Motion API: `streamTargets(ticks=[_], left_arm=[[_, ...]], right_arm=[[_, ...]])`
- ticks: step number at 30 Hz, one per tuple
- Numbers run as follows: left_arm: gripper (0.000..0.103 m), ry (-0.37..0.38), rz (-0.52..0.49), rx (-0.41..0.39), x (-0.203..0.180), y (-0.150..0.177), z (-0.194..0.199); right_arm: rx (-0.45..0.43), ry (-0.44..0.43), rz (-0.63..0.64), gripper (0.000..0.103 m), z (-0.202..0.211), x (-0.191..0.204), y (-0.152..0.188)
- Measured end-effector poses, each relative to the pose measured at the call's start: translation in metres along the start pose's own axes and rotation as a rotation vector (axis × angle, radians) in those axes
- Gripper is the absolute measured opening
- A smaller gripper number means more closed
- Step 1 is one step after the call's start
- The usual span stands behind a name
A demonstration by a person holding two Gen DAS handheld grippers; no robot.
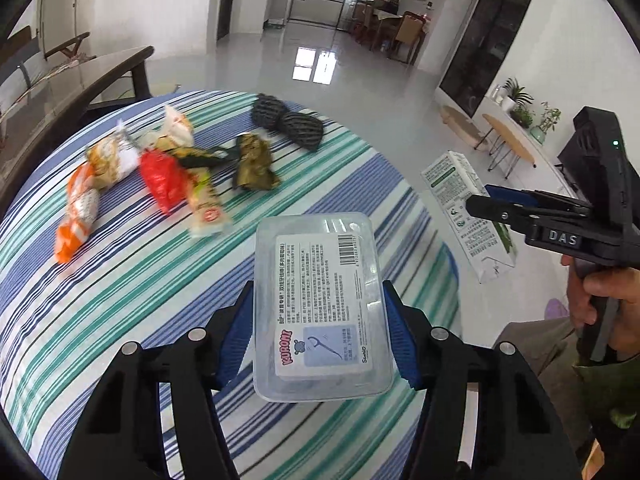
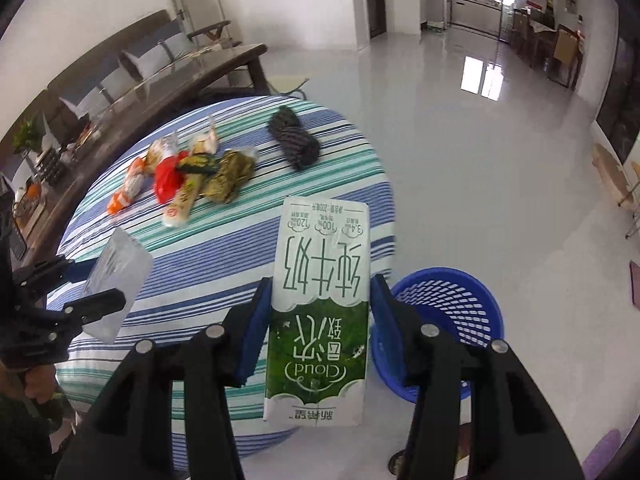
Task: Collect trash
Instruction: 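Carry both items over the blue wastebasket and open both tools to drop them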
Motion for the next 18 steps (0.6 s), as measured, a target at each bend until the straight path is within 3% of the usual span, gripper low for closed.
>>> streamTargets(ticks=[10,18], left_arm=[[0.060,0.142,-0.151,0.028,-0.142,-0.053,-0.062],[0.061,0.189,-0.162,0.111,-0.201,-0.063,-0.145]], right_arm=[[-0.023,0.113,-0.161,0.049,0.006,-0.131,0.014],[0.022,0.064,-0.304,0.049,-0.031,-0.199,0.035]])
Point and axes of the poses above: each gripper's, at about its wrist camera, not at the fingertips, and z roughly against the way its jaws point, x to its left, y to its underside, the point moved 1 cm from there along -z, roughly the way its jaws point, and after that the axes turned 6 degrees about -y, right-handed, at the moved point
